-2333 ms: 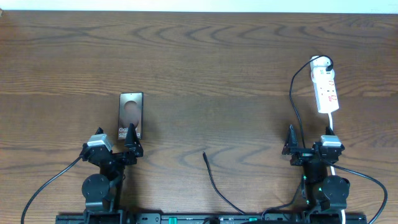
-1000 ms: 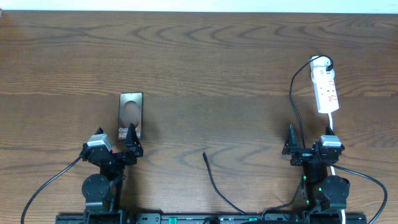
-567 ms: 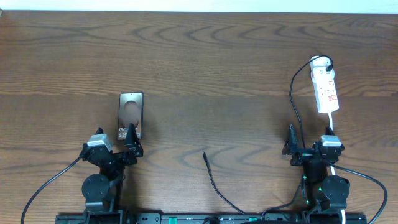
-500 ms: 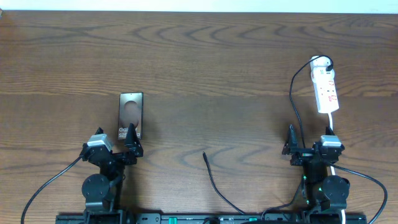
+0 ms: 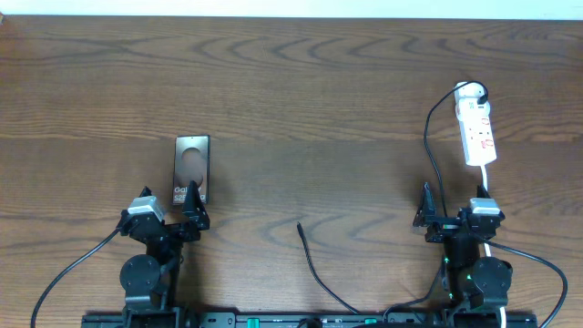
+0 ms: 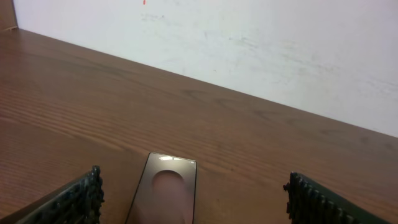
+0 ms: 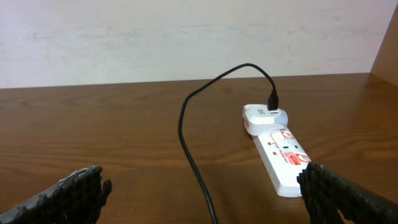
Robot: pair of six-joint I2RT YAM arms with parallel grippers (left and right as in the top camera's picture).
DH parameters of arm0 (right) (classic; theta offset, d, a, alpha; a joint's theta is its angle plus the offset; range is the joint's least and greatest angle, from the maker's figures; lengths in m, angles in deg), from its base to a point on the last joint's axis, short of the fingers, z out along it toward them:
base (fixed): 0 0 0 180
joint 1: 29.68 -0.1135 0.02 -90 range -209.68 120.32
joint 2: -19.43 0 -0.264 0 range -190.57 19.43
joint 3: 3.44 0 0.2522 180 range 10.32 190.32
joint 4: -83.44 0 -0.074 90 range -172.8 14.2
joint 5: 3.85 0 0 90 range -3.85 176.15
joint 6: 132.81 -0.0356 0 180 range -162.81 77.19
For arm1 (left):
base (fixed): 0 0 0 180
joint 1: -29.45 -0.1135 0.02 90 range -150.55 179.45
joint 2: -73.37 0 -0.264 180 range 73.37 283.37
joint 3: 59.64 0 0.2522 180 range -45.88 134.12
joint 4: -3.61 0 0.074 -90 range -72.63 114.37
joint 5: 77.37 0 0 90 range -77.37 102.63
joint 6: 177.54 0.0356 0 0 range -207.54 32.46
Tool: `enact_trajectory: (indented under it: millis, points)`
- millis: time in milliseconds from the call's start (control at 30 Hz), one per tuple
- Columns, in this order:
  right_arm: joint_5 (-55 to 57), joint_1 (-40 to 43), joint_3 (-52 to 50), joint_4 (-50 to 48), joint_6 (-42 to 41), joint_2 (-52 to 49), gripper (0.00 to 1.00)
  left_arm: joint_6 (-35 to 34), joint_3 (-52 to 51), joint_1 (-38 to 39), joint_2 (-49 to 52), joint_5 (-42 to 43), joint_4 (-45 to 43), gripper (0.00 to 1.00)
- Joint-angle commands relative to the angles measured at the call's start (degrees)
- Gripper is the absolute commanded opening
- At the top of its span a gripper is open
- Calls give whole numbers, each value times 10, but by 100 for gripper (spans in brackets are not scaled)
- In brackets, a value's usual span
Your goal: Plug charger to phone and switch on socket
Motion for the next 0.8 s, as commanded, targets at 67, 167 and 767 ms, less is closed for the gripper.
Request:
enact_trajectory:
  millis: [67, 167, 767]
  points:
    - [5, 3, -2, 1, 7, 4, 99, -1, -8, -3, -2, 6, 22, 91]
    - [5, 3, -2, 1, 7, 4, 99, -1, -8, -3, -2, 6, 22, 91]
    - [5, 3, -2, 1, 7, 4, 99, 97, 196, -3, 102, 79, 114, 91]
